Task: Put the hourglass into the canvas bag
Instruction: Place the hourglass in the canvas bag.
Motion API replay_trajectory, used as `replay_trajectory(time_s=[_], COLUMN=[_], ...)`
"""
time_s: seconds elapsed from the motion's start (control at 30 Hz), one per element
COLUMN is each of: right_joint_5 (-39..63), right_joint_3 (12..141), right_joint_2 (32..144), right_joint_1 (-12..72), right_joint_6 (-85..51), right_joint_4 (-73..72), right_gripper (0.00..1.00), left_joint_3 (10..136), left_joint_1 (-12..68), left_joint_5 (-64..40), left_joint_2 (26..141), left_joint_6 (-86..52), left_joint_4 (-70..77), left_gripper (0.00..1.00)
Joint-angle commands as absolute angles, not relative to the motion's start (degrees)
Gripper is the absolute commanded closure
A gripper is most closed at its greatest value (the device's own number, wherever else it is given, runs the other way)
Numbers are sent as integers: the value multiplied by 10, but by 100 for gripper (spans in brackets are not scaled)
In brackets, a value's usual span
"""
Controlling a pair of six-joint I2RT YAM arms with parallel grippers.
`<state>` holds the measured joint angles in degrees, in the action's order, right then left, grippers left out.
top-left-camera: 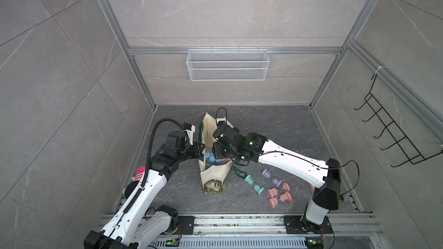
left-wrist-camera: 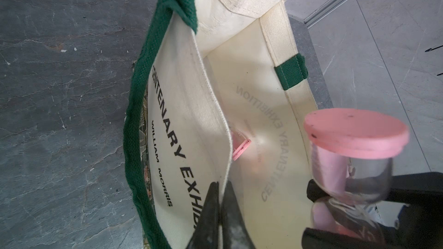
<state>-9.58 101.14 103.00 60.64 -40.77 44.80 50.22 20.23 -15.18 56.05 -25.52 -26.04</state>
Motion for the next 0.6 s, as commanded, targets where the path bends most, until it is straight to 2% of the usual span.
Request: replay_trajectory(time_s=[0.0,0.57], right_joint_5=[-92,-35], right_joint_3=[1052,1097], right_joint_2=[1054,1185], right_joint_1=[606,550], right_joint_6=[-424,-434], right_joint_4=[480,470], right_gripper=[93,93], left_joint_3=[498,497], left_joint_1=[202,202], left_joint_5=[-166,-169], left_joint_2=[548,546], left_joint_6=[-250,-251], left_joint_4=[-255,-255], left_gripper=[100,100])
